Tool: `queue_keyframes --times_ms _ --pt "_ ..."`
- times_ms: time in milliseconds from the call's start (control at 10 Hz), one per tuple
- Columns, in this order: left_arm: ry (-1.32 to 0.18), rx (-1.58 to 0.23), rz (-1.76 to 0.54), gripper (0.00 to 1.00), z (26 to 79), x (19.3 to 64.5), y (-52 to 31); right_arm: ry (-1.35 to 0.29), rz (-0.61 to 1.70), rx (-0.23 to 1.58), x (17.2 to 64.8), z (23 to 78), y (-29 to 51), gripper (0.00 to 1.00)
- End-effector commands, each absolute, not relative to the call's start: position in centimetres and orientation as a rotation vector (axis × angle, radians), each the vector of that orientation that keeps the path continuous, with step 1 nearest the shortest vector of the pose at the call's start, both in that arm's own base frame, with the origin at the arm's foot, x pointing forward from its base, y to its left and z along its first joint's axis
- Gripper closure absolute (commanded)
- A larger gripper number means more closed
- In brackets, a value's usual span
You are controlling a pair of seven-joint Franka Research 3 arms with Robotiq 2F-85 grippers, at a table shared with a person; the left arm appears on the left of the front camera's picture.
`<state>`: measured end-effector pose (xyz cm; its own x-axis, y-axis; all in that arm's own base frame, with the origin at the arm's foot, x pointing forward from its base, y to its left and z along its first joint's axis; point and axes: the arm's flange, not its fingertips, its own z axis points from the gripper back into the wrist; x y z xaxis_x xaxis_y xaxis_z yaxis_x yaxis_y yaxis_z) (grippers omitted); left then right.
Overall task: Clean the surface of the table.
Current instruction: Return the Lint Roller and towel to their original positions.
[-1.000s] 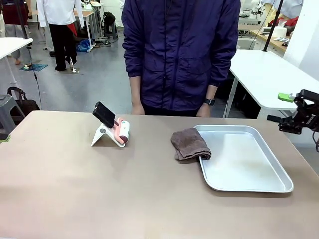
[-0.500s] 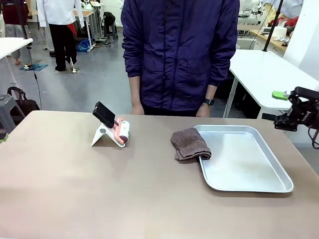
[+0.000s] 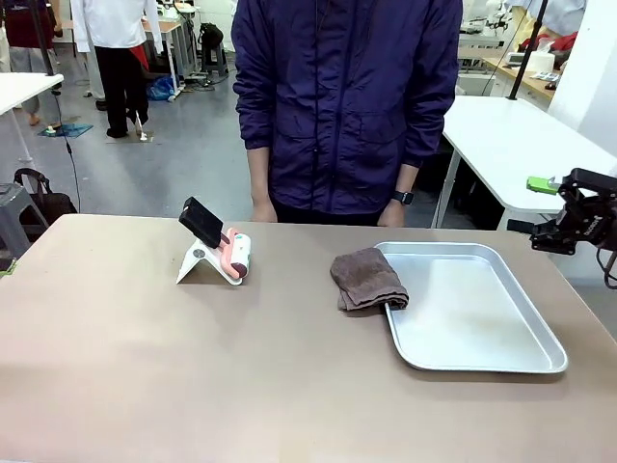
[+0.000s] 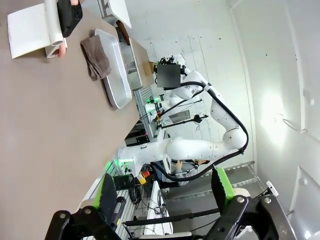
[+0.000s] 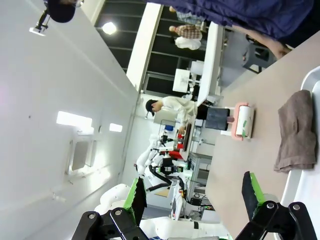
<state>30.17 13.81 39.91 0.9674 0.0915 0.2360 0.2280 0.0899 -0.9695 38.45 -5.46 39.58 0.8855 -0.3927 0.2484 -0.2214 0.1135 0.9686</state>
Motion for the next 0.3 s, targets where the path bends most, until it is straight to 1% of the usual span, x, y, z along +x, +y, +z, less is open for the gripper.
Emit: queue_keyframes --times_ms 0,200 --pt "-0.264 -1.484 -0.120 0.00 39.83 29.69 13.68 -0.488 -0.145 1.469 38.16 40.03 -5.69 0.00" --pt "-0.264 -1.484 -0.120 0.00 39.83 29.69 13.68 -0.488 -0.145 1.469 38.16 40.03 -5.69 0.00"
